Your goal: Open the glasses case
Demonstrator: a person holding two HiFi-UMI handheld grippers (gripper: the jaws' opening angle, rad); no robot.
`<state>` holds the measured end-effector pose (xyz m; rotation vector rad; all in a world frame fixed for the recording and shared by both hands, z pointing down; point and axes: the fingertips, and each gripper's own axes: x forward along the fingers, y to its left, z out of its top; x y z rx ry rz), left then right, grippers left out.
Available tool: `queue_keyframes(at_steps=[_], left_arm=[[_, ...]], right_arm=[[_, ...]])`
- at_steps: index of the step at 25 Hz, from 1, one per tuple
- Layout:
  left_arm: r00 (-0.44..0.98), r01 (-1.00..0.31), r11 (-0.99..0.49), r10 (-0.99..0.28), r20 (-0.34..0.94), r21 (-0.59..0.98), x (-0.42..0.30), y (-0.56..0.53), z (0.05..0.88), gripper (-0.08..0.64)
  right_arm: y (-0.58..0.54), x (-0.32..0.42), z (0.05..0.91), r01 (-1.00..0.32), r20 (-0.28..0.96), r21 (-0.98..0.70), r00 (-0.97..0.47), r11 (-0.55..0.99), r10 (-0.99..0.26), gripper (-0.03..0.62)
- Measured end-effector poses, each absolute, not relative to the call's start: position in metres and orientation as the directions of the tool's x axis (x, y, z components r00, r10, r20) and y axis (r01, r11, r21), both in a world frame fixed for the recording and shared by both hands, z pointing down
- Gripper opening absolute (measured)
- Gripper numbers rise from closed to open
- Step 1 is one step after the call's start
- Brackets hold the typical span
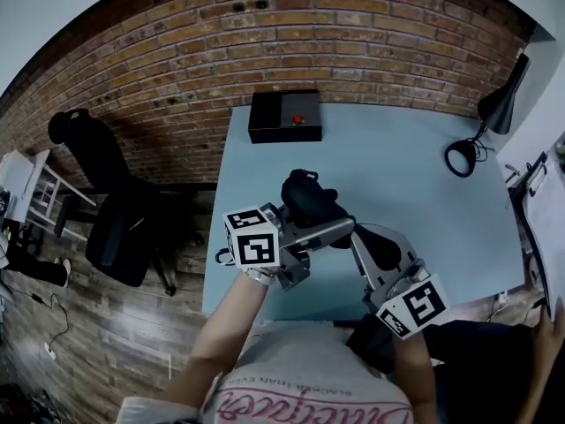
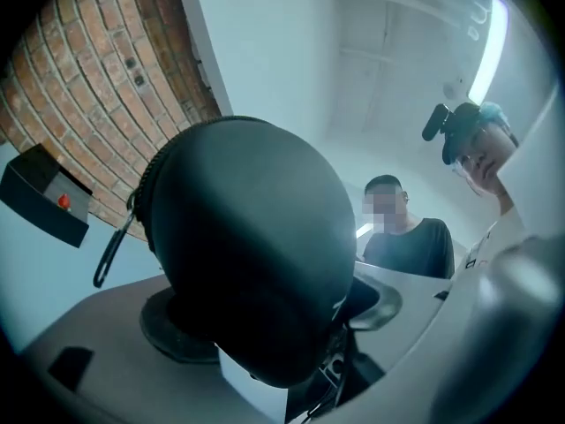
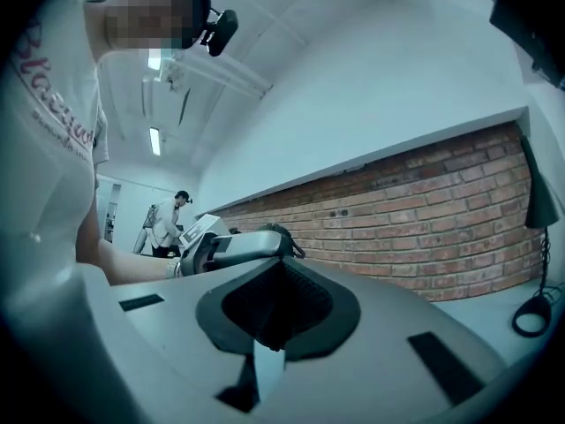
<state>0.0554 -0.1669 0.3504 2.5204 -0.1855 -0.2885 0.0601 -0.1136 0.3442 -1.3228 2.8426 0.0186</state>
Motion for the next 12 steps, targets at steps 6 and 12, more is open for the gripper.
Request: queue_keyframes(at_steps=[6, 12], left_arm=[[0.970, 0.039, -0.800, -0.114, -0.216, 0.598, 0.053, -0.158, 0.346, 0.371], [0.973, 0.121, -0.817, -0.016, -0.231, 0.564, 0.047, -0.147, 0.341, 0.371]], right_arm=[[-0.117, 0.070, 0.338, -0.776, -0.019, -0.008, -0.630, 0.630, -0.776, 0.023], [-0.123, 0.075, 0.341, -0.769, 0.054, 0.021, -0.637, 0.639, -0.769, 0.025]])
